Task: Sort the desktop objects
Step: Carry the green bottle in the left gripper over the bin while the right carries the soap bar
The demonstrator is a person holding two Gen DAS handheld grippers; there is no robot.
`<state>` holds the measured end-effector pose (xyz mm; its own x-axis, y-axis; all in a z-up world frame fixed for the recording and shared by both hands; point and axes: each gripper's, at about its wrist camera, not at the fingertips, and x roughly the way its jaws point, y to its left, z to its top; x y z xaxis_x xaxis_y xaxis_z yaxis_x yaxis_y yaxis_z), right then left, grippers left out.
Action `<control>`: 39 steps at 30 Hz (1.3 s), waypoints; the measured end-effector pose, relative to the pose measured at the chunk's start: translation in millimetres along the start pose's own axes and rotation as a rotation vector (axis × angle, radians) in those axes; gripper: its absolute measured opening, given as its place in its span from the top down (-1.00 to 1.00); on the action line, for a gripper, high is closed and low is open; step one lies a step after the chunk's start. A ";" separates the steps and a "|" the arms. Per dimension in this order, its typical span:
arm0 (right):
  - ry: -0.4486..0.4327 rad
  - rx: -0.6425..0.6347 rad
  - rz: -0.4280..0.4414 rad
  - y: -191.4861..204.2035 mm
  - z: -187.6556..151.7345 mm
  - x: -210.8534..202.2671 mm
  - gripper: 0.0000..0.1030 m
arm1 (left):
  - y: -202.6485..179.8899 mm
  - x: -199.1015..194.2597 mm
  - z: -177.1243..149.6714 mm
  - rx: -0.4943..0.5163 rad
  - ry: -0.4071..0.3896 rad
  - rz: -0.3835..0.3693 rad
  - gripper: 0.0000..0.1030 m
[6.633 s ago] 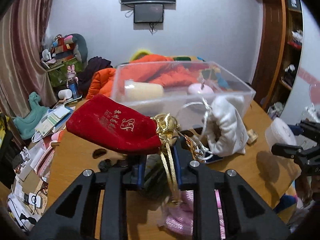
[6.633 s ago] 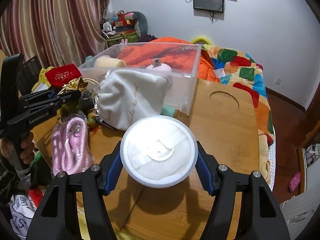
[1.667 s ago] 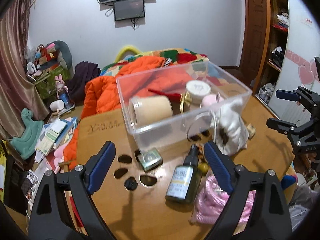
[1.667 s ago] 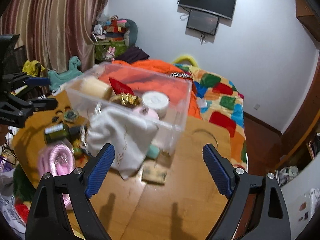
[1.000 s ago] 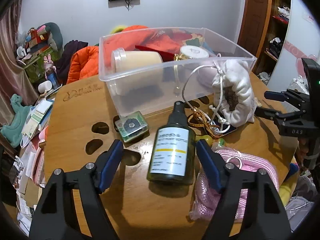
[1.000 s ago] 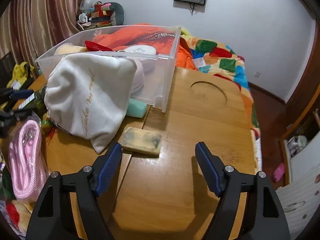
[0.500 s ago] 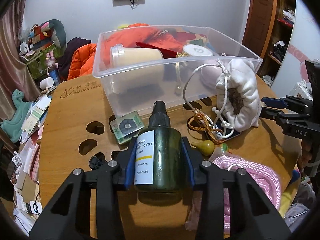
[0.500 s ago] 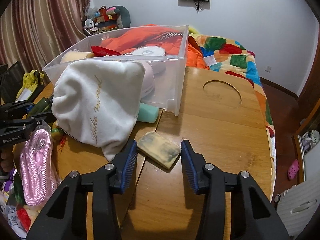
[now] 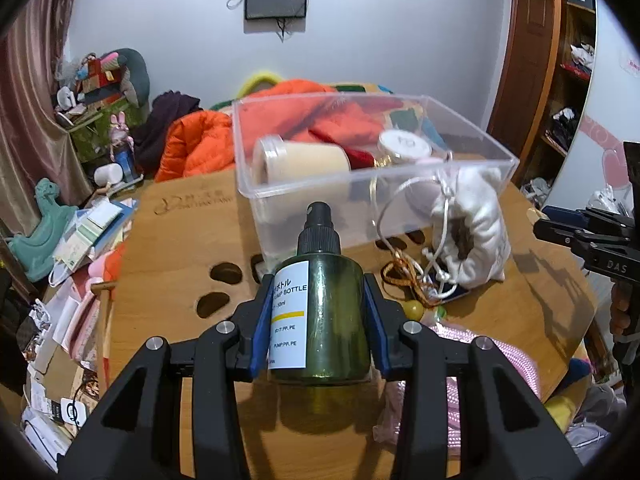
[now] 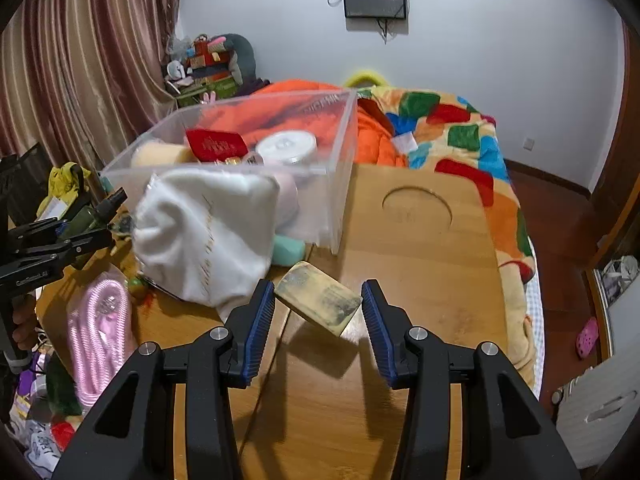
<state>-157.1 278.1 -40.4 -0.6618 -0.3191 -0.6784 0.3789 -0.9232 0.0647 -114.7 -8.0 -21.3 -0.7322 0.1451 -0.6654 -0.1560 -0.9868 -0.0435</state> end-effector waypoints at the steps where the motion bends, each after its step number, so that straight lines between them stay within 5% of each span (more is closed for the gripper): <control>1: -0.009 -0.003 0.000 1.1 1.9 -2.8 0.19 | 0.5 -2.4 1.2 0.000 -0.008 0.006 0.21; 26: -0.168 -0.086 0.063 36.1 61.0 -25.6 0.19 | 5.1 -40.8 54.6 -0.025 -0.200 -0.015 0.21; 39: -0.144 -0.110 0.095 44.6 88.8 13.3 0.19 | -7.8 -0.4 72.9 0.020 -0.150 -0.066 0.21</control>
<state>-206.4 213.7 18.4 -0.7025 -0.4381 -0.5609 0.5069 -0.8612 0.0379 -161.5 4.9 33.6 -0.8104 0.2199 -0.5430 -0.2187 -0.9734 -0.0678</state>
